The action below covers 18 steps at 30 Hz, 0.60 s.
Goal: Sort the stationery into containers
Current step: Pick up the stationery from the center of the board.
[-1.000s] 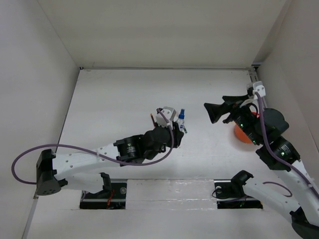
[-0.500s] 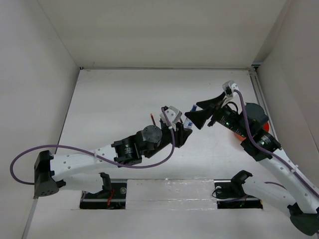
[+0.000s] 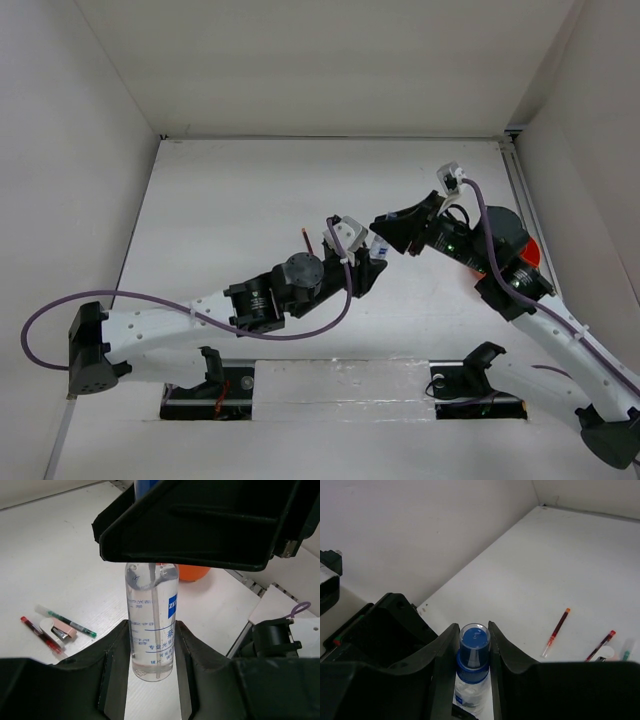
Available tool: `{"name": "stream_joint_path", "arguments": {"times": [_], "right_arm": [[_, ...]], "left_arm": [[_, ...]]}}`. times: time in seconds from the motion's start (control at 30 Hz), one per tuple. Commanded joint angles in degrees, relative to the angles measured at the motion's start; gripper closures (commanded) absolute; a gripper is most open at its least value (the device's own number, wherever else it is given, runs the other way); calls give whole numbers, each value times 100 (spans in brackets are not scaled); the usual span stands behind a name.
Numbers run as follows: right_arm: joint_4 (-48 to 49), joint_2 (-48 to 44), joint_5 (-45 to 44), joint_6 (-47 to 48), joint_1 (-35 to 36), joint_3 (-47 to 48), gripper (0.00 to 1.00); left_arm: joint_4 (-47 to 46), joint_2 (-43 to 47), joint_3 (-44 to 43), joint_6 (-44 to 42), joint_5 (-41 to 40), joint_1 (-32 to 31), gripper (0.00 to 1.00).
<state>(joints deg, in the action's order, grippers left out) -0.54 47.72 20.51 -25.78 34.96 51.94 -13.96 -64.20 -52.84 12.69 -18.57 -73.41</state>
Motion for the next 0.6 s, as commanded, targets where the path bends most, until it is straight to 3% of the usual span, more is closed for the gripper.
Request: {"name": "stream_joint_path", "arguments": {"times": [0.0,0.07,0.2,0.33,0.37,0.43,0.47,0.57], "right_arm": [[282,53,216,38,11,0,100],[335,53,216,-15,11,0,100],[335,1,147,-15,11,0,100],[335,0,-3,-15,11,0,100],[335,0,-64,90,11,0,100],[335,0,-126,196,-67,0,100],[335,0,-126,266,-68,0,100],[335,62,-240,564,-358,0,100]], "left_arm": [[-529,145,-42,-135,-146,-7,100],[-477,145,-42,-135,-278,-7,100],[-477,93,-95,-135,-577,-7,85],[-372,92,-148,-83,-779,-7,48],[-371,92,-148,-82,-780,-7,28],[-371,92,-148,-82,-911,-7,5],[-310,92,-148,-30,-912,-7,0],[-187,153,-148,-30,-912,-7,0]]}}
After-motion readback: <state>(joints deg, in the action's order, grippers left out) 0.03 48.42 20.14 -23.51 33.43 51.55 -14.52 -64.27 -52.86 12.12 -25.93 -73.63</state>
